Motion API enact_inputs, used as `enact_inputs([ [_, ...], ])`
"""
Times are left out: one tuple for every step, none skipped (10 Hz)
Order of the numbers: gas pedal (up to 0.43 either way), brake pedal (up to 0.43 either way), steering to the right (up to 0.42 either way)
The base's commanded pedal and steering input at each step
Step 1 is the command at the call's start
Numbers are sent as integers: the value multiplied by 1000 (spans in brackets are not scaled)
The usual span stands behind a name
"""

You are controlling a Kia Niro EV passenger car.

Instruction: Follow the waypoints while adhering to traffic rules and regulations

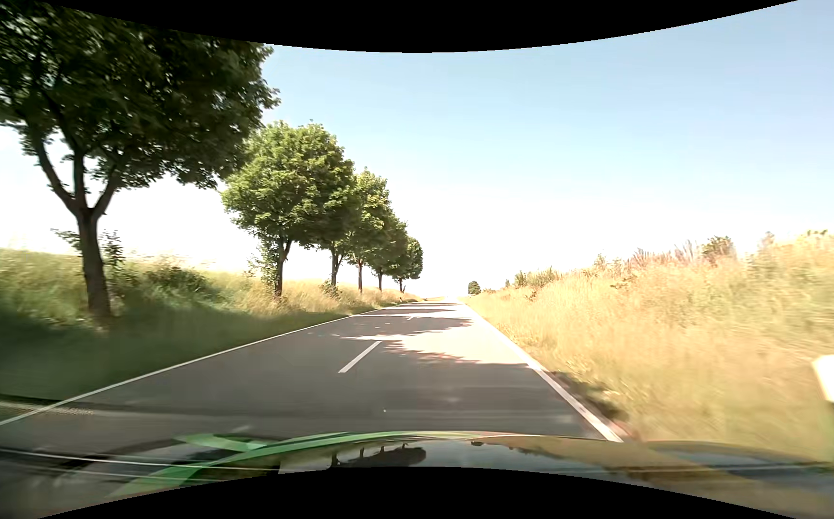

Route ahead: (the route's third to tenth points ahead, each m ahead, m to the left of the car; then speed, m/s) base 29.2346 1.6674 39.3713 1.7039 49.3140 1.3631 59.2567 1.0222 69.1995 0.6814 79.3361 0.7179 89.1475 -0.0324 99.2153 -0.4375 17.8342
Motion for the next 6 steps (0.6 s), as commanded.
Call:
enact_inputs([
  [409,0,6],
  [398,0,7],
  [398,0,6],
  [398,0,6],
  [398,0,6],
  [398,0,5],
])
